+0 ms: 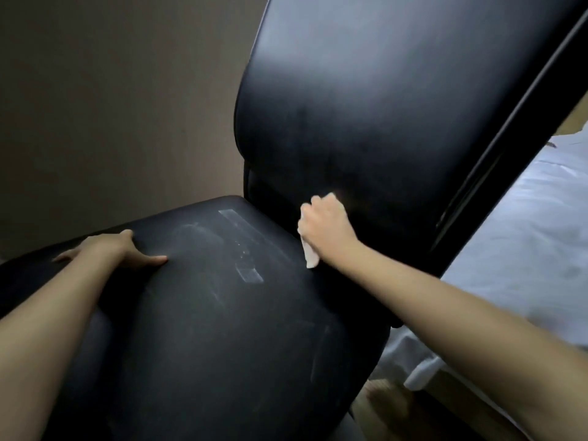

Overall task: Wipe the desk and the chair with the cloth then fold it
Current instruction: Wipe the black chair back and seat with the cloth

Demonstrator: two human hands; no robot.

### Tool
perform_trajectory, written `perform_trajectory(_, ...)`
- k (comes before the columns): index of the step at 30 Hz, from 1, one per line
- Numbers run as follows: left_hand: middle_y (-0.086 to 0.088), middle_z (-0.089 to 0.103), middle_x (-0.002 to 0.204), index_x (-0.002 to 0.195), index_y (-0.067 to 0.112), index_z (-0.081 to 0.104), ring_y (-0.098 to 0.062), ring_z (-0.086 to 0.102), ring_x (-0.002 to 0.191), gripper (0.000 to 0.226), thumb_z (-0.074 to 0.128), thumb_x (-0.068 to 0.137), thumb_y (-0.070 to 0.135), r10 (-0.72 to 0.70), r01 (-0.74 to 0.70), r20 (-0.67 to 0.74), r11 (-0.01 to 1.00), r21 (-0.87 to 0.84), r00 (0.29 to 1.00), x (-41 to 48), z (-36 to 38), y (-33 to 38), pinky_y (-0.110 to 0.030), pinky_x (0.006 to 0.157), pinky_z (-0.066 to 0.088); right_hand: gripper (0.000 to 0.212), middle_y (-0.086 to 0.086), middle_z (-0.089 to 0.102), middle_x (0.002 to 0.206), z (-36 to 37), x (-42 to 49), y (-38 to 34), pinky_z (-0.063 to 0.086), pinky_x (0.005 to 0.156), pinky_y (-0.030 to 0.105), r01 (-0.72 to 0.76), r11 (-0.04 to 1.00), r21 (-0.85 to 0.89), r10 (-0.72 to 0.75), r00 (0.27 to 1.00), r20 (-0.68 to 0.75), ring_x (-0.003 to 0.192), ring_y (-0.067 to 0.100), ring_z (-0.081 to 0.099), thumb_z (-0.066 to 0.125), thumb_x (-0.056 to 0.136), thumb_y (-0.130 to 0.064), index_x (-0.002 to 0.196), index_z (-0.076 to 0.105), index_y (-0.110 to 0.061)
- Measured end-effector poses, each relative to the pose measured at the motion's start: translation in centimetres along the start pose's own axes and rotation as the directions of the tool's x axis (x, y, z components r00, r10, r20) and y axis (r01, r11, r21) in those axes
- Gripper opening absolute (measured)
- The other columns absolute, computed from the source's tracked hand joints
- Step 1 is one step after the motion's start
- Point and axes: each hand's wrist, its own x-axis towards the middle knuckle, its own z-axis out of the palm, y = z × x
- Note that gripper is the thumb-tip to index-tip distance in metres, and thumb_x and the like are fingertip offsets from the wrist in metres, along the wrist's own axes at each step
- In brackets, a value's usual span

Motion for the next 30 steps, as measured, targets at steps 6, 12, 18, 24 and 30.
perform_trajectory(6,0.0,0.03,0.153,0.148,0.023,0.025,-0.031,0.03,0.139,0.169,0.049,-0.003,0.095,-0.093,0.087,0.092,0.994,0.059,0.991,5.9,0.7,0.4,-0.05,0.111,0.027,0.007,0.001,0.047,0.063,-1.7,-5.0,2.7,0.035,0.058,0.033,-0.044,0.999,0.024,0.05,0.947,-0.319,0.064,0.023,0.048,0.065,0.057,-0.016,0.057,0.058,-0.019)
perform_trajectory(12,-0.009,0.028,0.15,0.144,0.023,0.027,-0.034,0.031,0.136,0.063,0.047,0.089,0.047,0.181,-0.162,-0.132,0.976,0.142,0.975,-7.5,-5.4,12.3,-0.055,0.108,0.024,0.026,0.024,0.048,0.116,-14.4,-5.5,22.0,0.036,0.083,0.046,-0.595,0.744,0.302,0.642,0.512,-0.571,0.11,0.044,0.043,0.051,0.084,-0.005,0.11,0.055,-0.002)
perform_trajectory(18,-0.006,0.023,0.155,0.148,0.025,0.026,-0.017,0.018,0.144,0.046,0.032,0.102,0.027,0.499,-0.867,-0.714,0.198,-0.458,0.491,-16.2,-10.3,24.8,-0.028,0.111,0.018,0.017,0.015,0.056,0.085,-9.4,-5.3,14.3,0.039,0.064,0.041,-0.424,0.899,0.111,0.394,0.672,-0.626,0.077,0.036,0.053,0.049,0.071,-0.01,0.083,0.061,-0.01)
perform_trajectory(24,-0.013,0.018,0.155,0.144,0.024,0.036,-0.022,0.02,0.143,0.047,0.022,0.102,0.041,0.57,-0.806,-0.588,0.268,-0.528,0.575,-16.8,-11.8,26.8,-0.03,0.111,0.019,0.014,0.008,0.049,0.081,2.9,-7.6,3.5,0.044,0.074,0.031,-0.128,0.954,-0.272,-0.002,0.902,-0.431,0.08,0.024,0.049,0.05,0.088,0.002,0.082,0.05,-0.01)
perform_trajectory(30,-0.01,0.045,0.144,0.133,0.017,0.053,-0.021,0.039,0.134,0.05,0.026,0.101,0.044,0.578,-0.796,-0.562,0.304,-0.524,0.591,-15.4,-13.5,26.1,-0.031,0.108,0.031,0.012,0.01,0.059,0.077,-9.5,-3.4,16.0,0.046,0.059,0.035,-0.357,0.924,0.133,0.339,0.61,-0.716,0.071,0.032,0.056,0.052,0.078,-0.012,0.079,0.064,-0.012)
